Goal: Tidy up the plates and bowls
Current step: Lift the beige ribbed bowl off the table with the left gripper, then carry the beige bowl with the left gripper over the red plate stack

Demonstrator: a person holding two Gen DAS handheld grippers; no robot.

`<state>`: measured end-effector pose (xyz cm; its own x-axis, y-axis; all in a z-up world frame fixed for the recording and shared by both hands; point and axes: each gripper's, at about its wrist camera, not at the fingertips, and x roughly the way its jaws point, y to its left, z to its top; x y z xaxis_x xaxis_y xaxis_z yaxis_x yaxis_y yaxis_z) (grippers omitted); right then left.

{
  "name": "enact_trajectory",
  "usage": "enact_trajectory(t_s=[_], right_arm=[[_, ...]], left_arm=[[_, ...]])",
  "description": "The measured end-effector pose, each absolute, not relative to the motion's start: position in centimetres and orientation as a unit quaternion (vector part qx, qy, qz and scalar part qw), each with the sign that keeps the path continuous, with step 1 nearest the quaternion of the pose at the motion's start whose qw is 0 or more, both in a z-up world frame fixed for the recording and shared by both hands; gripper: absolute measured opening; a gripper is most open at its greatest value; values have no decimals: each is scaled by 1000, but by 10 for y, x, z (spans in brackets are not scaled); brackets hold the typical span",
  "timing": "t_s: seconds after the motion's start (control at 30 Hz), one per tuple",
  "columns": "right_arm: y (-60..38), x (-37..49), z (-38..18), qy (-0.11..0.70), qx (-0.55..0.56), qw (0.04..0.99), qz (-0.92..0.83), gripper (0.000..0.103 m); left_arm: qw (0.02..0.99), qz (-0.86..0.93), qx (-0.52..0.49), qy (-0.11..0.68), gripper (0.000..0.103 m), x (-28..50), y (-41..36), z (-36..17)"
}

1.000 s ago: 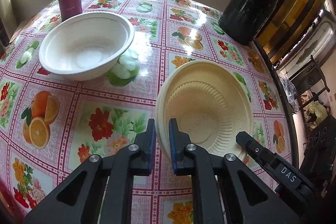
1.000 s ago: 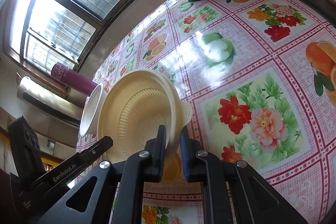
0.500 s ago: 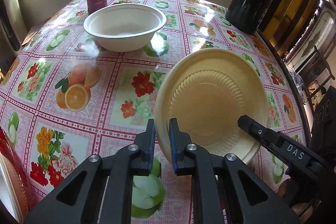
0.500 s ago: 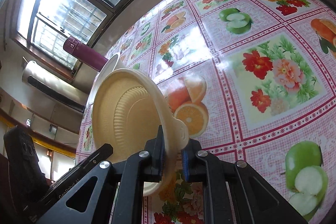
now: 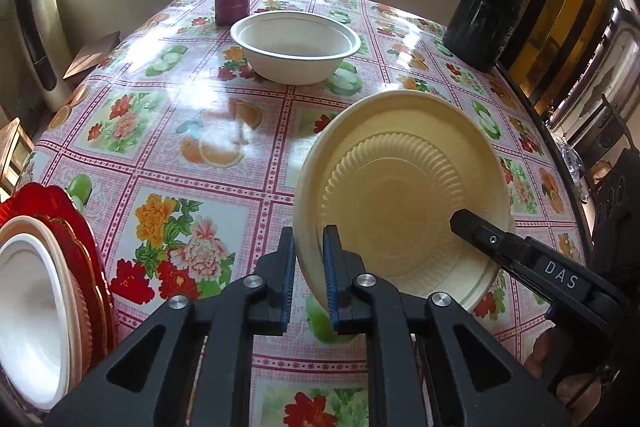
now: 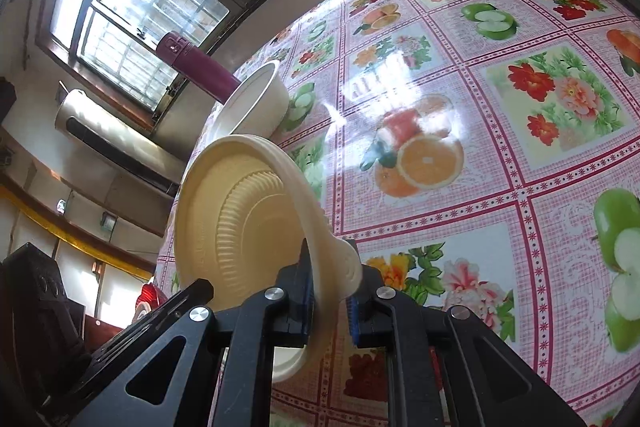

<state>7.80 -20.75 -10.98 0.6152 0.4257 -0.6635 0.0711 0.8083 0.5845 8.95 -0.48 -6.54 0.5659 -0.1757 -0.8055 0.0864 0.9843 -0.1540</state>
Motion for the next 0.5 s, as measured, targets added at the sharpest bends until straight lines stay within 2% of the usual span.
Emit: enact_trajectory(t_s=[0.5], right_arm=[[-130,55,-59,406,236,862,189,13]], left_arm=[[918,-6,-56,392,13,25,59,-26]])
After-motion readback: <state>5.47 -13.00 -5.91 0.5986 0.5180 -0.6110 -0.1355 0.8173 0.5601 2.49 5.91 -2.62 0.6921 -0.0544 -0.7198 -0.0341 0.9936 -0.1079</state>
